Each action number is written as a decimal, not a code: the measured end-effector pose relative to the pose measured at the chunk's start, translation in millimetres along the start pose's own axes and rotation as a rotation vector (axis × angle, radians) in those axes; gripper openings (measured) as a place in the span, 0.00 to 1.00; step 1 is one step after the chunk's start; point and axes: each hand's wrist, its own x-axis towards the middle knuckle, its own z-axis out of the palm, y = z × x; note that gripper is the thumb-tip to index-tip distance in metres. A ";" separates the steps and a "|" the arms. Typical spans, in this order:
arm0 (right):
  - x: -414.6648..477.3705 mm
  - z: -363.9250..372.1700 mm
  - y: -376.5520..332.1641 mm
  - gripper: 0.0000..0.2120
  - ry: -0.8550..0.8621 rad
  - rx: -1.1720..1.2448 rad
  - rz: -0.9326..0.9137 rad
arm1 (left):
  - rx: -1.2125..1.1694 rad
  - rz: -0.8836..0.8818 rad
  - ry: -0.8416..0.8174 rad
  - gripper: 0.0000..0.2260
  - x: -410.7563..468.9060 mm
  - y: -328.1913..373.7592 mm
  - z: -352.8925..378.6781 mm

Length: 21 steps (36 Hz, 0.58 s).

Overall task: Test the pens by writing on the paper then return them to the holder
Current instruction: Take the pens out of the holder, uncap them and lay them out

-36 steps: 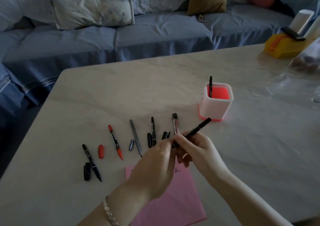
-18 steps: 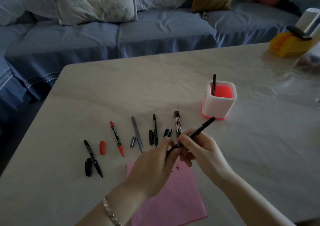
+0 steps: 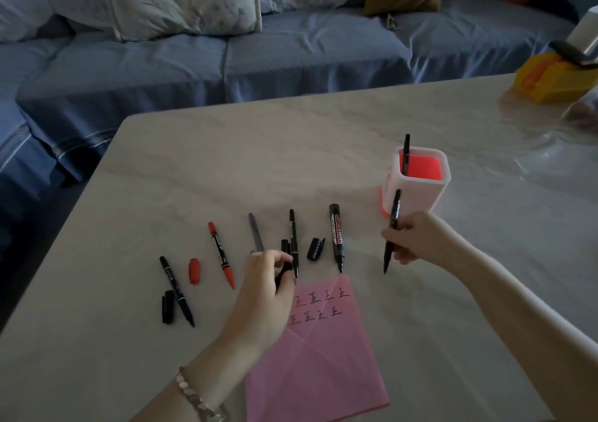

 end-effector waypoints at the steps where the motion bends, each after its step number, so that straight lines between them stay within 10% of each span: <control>1: 2.8 3.2 2.4 0.09 0.015 -0.103 -0.007 | 0.021 0.017 0.016 0.08 0.4 -0.5 1.3; 14: 15.5 21.7 29.0 0.24 0.163 -0.322 -0.003 | 0.290 0.189 0.032 0.09 60.1 47.2 51.4; 21: -12.7 -12.5 25.2 0.07 0.316 -0.281 -0.157 | 0.586 0.177 -0.232 0.07 94.8 58.4 96.8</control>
